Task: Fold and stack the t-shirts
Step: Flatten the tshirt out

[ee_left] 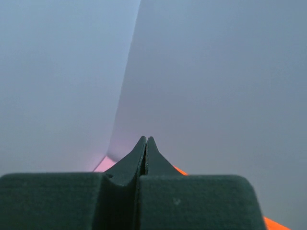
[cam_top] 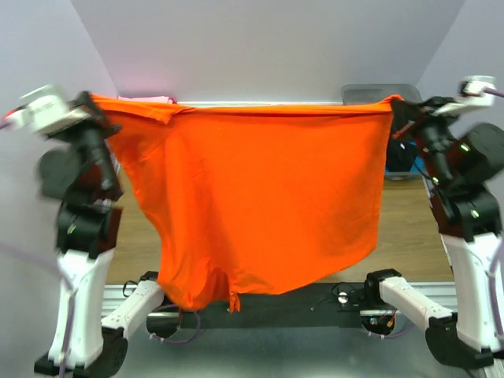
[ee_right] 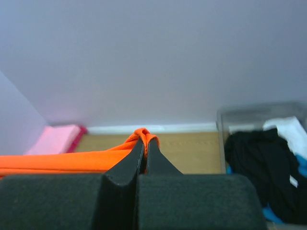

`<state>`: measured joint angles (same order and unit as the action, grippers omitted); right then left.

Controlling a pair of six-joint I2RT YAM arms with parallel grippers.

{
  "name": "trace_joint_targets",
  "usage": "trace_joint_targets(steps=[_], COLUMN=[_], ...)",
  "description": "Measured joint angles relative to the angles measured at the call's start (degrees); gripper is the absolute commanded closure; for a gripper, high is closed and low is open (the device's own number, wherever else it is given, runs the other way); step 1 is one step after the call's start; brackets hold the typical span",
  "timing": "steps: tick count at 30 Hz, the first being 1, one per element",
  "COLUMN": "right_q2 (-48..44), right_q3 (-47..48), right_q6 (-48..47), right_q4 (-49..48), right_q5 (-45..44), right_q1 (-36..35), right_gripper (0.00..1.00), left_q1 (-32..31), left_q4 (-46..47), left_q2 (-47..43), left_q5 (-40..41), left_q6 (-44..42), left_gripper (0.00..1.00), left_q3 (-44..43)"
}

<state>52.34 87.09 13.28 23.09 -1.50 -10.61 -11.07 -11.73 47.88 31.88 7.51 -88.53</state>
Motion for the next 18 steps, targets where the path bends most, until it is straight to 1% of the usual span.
trace_joint_targets(steps=[1, 4, 5, 7, 9, 10, 11, 12, 13, 14, 16, 18], right_q2=[1.07, 6.73, 10.16, 13.42, 23.17, 25.16, 29.7, 32.17, 36.44, 37.83, 43.3, 47.76], right_q3=[-1.33, -6.67, -9.42, -11.91, -18.88, -20.31, -22.36, -23.23, -23.93, -23.96, -23.69, -22.27], right_q6=[-0.31, -1.2, -1.42, -1.51, -1.62, -1.64, -1.81, -1.9, -2.32, -2.51, -3.63, -4.98], right_q4=[-0.09, -0.44, -0.5, -1.03, -3.21, -3.78, -4.55, -5.31, -7.15, -7.8, -11.76, -14.84], right_q5=[-0.37, -2.6, -4.22, -6.64, -9.31, -9.9, -11.13, -11.74, -12.92, -13.29, -14.62, -15.61], right_q1=[0.11, 0.28, 0.35, 0.48, 0.68, 0.7, 0.81, 0.83, 0.87, 0.9, 0.96, 1.03], right_gripper=[0.99, 1.0, 1.0, 1.0, 0.99, 0.99, 1.0, 1.0, 1.0, 1.0, 1.0, 0.99], left_q1=[0.09, 0.26, 0.28, 0.39, 0.5, 0.5, 0.52, 0.5, 0.5, 0.5, 0.5, 0.57], left_q4=[0.68, 4.22, 5.05, 7.15, 7.43, 7.56, 7.63, 8.09, 8.24, 8.44, 8.48, 8.76], left_q2=[1.18, 7.87, 10.8, 17.49, 25.57, 29.55, 33.46, 38.47, 41.33, 45.72, 49.51, 53.99], left_q5=[-0.24, -2.03, -2.62, -4.35, -5.97, -6.49, -7.3, -8.28, -8.87, -10.05, -11.08, -11.93], left_q6=[-0.07, 0.13, 0.33, 1.03, 1.92, 2.23, 2.69, 3.08, 3.32, 3.69, 4.02, 4.37], left_gripper=[1.0, 1.0, 1.0, 1.0, 1.0, 1.0, 1.0, 1.0, 1.0, 1.0, 1.0, 1.0], left_q3=[2.25, 12.81, 15.61, 20.76, 24.22, 24.63, 24.52, 23.89, 23.43, 22.45, 21.27, 18.01])
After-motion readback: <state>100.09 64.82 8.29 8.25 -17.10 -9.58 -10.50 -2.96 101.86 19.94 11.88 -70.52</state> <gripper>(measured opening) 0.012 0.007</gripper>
